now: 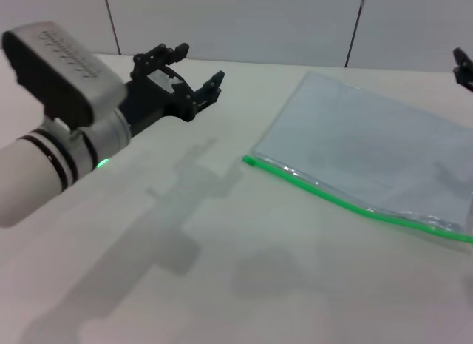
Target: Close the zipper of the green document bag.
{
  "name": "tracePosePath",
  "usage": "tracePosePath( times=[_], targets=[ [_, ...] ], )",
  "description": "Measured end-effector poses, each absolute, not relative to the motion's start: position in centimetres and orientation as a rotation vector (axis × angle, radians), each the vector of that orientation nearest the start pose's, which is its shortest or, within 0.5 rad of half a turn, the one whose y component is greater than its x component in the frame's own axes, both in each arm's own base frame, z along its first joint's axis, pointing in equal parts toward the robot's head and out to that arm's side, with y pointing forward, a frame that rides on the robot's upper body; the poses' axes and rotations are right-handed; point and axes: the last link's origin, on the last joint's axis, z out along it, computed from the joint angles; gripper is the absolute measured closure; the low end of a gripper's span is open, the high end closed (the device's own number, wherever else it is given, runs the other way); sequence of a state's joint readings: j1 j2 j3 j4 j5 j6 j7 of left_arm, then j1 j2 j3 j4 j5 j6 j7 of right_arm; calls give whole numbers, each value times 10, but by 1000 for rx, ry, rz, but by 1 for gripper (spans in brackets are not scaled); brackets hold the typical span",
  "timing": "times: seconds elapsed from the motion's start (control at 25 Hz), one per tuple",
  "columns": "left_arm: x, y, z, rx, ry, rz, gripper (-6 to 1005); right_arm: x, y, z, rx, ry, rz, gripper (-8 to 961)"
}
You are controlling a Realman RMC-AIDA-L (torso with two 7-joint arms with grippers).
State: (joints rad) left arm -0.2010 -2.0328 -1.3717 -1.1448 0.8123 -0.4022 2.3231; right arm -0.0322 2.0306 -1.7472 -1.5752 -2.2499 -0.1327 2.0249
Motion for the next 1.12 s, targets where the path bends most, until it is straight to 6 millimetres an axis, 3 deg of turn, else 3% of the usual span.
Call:
tracePosePath(
  times=[0.04, 0.16, 0.28, 0.52, 1.12],
  targets=[
    [-212, 364, -14, -2085, -267, -537, 370, 219, 340, 46, -1803, 194, 194, 122],
    [-216, 372, -12, -2040, -321, -620, 299, 231, 346, 31, -1626, 215, 283, 124],
    [-223, 377, -11, -1989, -362, -701, 304, 248, 351, 24, -1522, 277, 374, 126],
    [-234, 379, -7, -1897, -361, -792, 307, 278, 366, 13, -1466, 427, 524, 129],
    [-246, 379, -16, -1910, -397, -793, 307, 272, 385, -2, -1468, 436, 577, 136]
  ],
)
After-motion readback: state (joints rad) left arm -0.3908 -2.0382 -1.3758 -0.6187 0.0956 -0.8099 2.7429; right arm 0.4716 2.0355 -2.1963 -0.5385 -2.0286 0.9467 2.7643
